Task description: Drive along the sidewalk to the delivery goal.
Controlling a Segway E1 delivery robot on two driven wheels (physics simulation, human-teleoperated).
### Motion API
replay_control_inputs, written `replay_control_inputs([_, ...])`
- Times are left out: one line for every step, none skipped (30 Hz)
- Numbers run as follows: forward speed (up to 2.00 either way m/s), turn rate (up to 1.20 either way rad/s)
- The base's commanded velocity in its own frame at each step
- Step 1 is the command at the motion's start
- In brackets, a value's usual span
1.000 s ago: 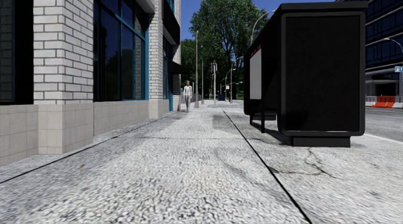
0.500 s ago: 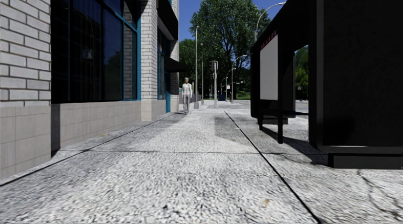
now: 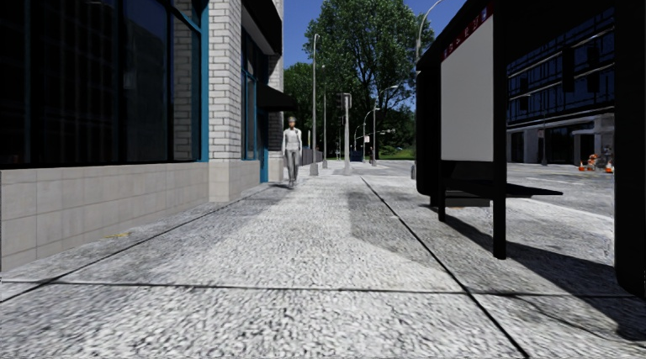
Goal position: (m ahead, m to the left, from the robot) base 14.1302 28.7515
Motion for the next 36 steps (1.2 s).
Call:
replay_control_inputs([2.0, 0.0])
replay_control_inputs([2.0, 0.0])
replay_control_inputs([2.0, 0.0])
replay_control_inputs([2.0, 0.0])
replay_control_inputs([2.0, 0.0])
replay_control_inputs([2.0, 0.0])
replay_control_inputs([2.0, 0.0])
replay_control_inputs([2.0, 0.0])
replay_control_inputs([2.0, 0.0])
replay_control_inputs([2.0, 0.0])
replay_control_inputs([2.0, 0.0])
replay_control_inputs([2.0, 0.0])
replay_control_inputs([2.0, 0.0])
replay_control_inputs([2.0, 0.0])
replay_control_inputs([2.0, 0.0])
replay_control_inputs([2.0, 0.0])
replay_control_inputs([2.0, 0.0])
replay_control_inputs([2.0, 0.0])
replay_control_inputs([2.0, 0.0])
replay_control_inputs([2.0, 0.0])
replay_control_inputs([2.0, 0.0])
replay_control_inputs([2.0, 0.0])
replay_control_inputs([2.0, 0.0])
replay_control_inputs([2.0, -0.03])
replay_control_inputs([2.0, -0.11])
replay_control_inputs([2.0, -0.11])
replay_control_inputs([2.0, -0.17])
replay_control_inputs([2.0, -0.18])
replay_control_inputs([2.0, -0.18])
replay_control_inputs([2.0, -0.19])
replay_control_inputs([2.0, -0.19])
replay_control_inputs([2.0, -0.16])
replay_control_inputs([2.0, -0.16])
replay_control_inputs([2.0, -0.03])
replay_control_inputs([2.0, 0.0])
replay_control_inputs([2.0, 0.0])
